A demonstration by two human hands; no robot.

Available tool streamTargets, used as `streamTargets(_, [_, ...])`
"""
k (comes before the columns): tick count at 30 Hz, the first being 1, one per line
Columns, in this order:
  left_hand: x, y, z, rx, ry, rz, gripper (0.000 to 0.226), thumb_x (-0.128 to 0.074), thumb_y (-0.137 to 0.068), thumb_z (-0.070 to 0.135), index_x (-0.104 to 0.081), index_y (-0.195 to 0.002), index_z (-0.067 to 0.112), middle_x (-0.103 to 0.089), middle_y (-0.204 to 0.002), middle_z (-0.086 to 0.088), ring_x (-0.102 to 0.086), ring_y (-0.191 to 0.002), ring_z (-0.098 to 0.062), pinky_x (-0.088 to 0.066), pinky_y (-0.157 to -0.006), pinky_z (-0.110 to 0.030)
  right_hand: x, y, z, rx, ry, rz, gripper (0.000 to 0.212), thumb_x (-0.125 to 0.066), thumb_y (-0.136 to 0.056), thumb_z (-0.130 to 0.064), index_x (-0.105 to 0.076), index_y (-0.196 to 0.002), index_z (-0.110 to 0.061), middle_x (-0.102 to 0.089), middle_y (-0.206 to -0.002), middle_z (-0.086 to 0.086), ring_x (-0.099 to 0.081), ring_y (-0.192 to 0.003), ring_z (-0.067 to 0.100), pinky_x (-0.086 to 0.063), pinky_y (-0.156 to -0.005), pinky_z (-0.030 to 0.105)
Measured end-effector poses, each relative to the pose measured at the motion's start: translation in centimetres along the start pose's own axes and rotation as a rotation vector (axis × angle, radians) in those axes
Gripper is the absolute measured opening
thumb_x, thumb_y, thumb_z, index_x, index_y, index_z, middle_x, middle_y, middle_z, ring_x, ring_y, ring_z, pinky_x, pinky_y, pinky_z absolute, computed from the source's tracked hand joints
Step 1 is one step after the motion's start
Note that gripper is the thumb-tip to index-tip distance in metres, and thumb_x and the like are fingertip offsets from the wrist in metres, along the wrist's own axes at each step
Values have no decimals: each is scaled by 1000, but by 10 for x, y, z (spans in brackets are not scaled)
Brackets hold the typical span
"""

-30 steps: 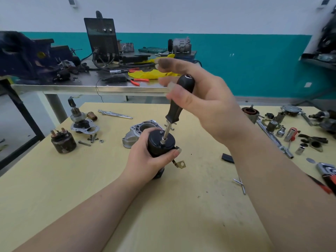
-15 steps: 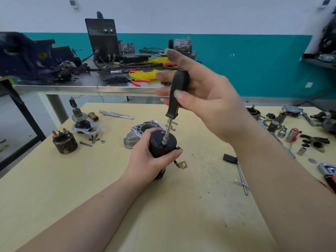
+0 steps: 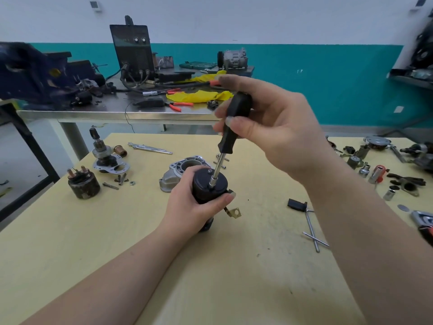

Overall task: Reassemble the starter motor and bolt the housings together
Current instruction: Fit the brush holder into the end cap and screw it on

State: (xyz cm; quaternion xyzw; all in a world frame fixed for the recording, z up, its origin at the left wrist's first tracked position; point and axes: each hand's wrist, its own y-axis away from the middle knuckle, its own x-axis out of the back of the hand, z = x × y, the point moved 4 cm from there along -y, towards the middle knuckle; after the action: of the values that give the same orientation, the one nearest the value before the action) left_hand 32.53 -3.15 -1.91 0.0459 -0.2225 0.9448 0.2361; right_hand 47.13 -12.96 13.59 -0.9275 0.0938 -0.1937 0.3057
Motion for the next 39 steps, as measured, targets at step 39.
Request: streamTargets(39, [-1, 1, 0, -11, 10, 16, 63, -96, -69, 50, -63, -121, 39, -78, -106, 16, -74, -100, -4, -51, -81, -9, -11, 1, 3, 2, -261, -113, 41, -54, -104, 2, -54, -142, -13, -69, -122, 22, -74, -112, 36, -60, -99, 48])
